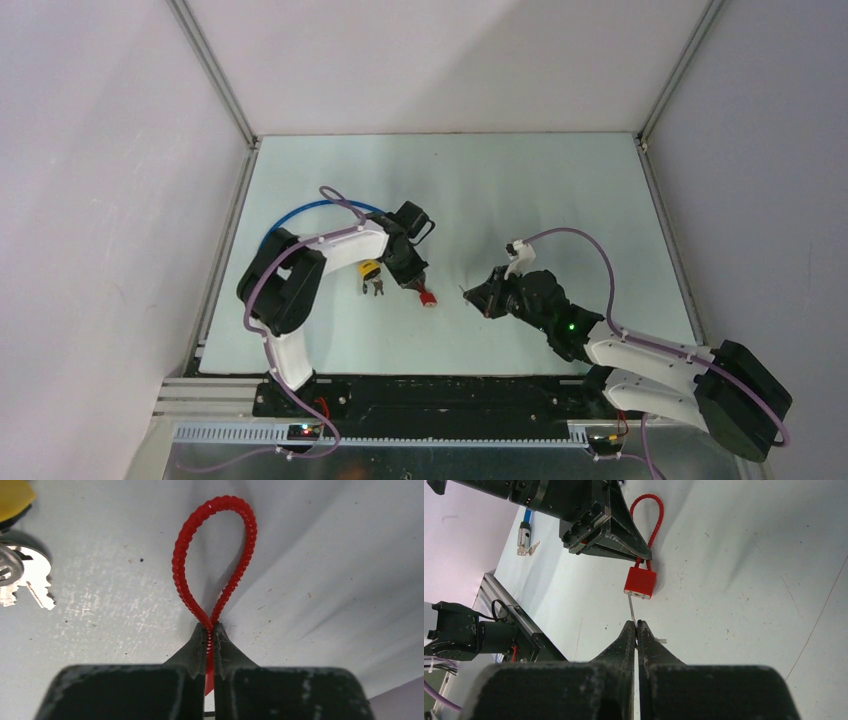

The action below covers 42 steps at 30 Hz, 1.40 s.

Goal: Unlock with the key

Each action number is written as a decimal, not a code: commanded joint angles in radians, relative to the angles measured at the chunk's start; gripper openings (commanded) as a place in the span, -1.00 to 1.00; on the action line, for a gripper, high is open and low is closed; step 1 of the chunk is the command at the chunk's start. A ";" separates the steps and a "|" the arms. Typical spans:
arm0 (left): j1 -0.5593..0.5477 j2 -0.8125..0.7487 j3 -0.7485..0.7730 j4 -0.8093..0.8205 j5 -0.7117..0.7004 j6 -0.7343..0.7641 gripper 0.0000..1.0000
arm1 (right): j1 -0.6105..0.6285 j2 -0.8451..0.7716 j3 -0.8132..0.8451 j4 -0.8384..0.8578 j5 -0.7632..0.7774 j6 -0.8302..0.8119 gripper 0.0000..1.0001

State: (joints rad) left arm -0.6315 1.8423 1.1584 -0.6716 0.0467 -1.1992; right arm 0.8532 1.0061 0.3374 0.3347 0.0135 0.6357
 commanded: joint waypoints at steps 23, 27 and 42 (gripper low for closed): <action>0.015 -0.353 -0.124 0.144 0.157 -0.153 -1.00 | 0.016 0.082 0.031 0.182 -0.128 0.080 -1.00; 0.015 -0.381 -0.148 0.175 0.175 -0.182 -1.00 | 0.015 0.105 0.036 0.200 -0.138 0.095 -1.00; 0.015 -0.417 -0.179 0.231 0.207 -0.226 -1.00 | 0.014 0.137 0.040 0.215 -0.145 0.114 -1.00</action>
State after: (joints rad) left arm -0.6212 1.4693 0.9829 -0.4789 0.2176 -1.3964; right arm 0.8627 1.1397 0.3374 0.5068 -0.1394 0.7406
